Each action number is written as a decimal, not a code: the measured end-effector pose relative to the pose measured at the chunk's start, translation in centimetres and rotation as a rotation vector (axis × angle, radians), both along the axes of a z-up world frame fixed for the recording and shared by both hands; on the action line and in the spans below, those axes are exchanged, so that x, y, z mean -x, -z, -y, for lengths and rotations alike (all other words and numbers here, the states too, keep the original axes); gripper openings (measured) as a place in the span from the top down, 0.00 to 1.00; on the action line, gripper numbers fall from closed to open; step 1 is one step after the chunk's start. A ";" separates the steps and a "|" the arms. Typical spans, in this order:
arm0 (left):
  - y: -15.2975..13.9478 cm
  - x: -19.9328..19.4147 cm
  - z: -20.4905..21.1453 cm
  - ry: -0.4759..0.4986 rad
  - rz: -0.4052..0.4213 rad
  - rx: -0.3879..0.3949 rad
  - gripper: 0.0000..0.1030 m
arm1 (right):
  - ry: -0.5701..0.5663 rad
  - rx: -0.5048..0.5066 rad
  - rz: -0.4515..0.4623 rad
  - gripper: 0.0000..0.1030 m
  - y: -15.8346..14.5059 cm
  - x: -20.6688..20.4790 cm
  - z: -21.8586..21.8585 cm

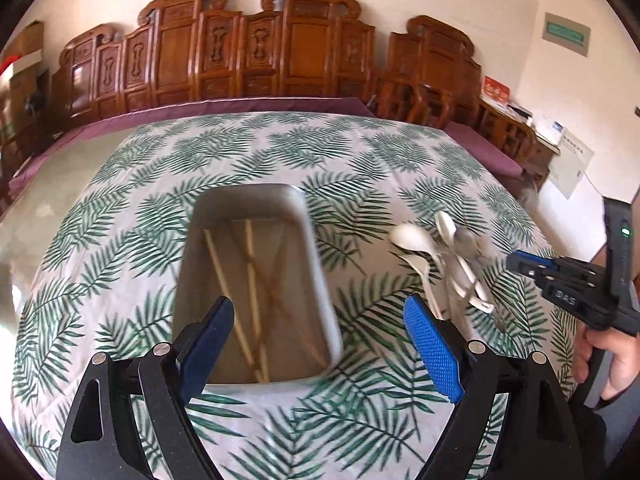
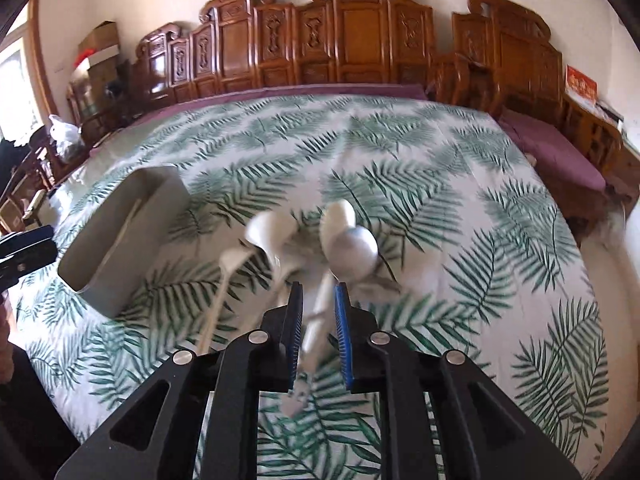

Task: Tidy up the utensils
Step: 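Grasp a metal spoon with the right gripper while the left grasps a white fork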

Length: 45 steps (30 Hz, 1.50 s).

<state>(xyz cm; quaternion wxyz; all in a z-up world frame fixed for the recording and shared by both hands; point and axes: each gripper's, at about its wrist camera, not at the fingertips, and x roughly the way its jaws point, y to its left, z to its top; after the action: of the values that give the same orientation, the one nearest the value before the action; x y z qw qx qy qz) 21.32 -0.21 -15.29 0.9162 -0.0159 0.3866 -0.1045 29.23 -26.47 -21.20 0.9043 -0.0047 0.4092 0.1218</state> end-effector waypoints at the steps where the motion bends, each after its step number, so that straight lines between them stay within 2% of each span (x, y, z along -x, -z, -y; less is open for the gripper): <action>1: 0.0 0.1 0.4 0.009 0.002 -0.001 0.19 | 0.009 0.011 -0.010 0.81 0.5 -0.2 0.3; 7: 0.6 0.1 1.9 0.040 -0.003 -0.005 0.19 | 0.024 0.000 -0.060 0.80 2.3 -1.0 0.7; 11: 1.0 0.0 2.4 0.048 -0.012 -0.012 0.19 | 0.020 -0.036 -0.100 0.72 3.3 -1.7 0.5; 17: 1.5 -0.1 3.0 0.052 -0.016 -0.012 0.19 | 0.022 -0.050 -0.164 0.72 4.6 -2.6 0.1; 19: 1.7 -0.1 3.2 0.056 -0.020 -0.016 0.19 | 0.026 -0.054 -0.169 0.75 4.6 -2.7 0.2; 21: 1.7 -0.1 3.5 0.062 -0.019 -0.021 0.19 | 0.024 -0.058 -0.167 0.91 4.4 -2.5 0.4; 24: 1.7 -0.3 3.8 0.073 -0.021 -0.022 0.19 | 0.029 -0.031 -0.170 0.91 4.5 -2.5 0.5; 34: 2.0 -1.1 5.7 0.097 -0.040 -0.025 0.19 | 0.029 -0.051 -0.199 0.92 5.2 -3.8 1.2; 38: 2.0 -1.8 7.1 0.109 -0.042 -0.049 0.19 | 0.020 -0.062 -0.205 0.92 5.2 -4.2 1.3; 43: 2.9 -3.0 9.1 0.133 -0.059 -0.067 0.19 | -0.004 -0.073 -0.171 0.93 4.5 -3.8 1.5; 44: 3.3 -3.3 9.5 0.140 -0.067 -0.065 0.25 | -0.007 -0.077 -0.159 0.93 4.2 -3.8 1.6; 45: 3.6 -3.5 9.7 0.146 -0.074 -0.061 0.35 | -0.008 -0.078 -0.145 0.93 3.9 -3.6 1.6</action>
<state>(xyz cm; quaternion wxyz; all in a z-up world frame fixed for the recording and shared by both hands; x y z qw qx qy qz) 24.85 -9.95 -18.87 0.8913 0.0363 0.4232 -0.1587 32.85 -28.11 -25.07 0.8712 0.0379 0.4685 0.1414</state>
